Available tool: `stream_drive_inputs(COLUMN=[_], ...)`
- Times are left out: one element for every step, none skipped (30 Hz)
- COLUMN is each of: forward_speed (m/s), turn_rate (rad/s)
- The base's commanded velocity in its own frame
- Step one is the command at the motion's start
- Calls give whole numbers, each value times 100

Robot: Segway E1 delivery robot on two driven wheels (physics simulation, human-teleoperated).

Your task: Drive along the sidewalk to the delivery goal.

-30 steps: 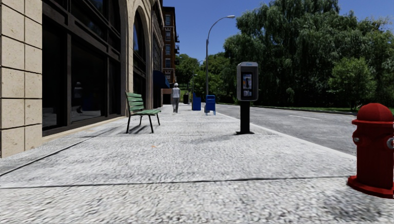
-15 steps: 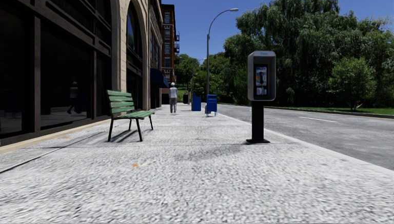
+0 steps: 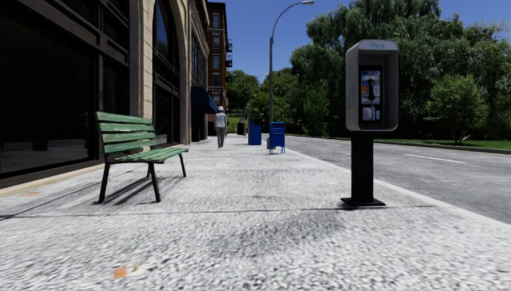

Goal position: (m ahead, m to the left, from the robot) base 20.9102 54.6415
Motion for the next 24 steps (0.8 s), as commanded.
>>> stream_drive_inputs(forward_speed=[200, 200, 200, 200, 200, 200, 200, 200, 200, 200, 200, 200, 200, 200, 200, 200, 200, 200, 200, 200, 200, 200, 200, 200], turn_rate=[15, 15, 15, 15, 15, 15, 15, 15, 15, 16, 17, 21, 21, 27, 30, 30, 30, 28, 27, 26, 26, 26, 26, 25])
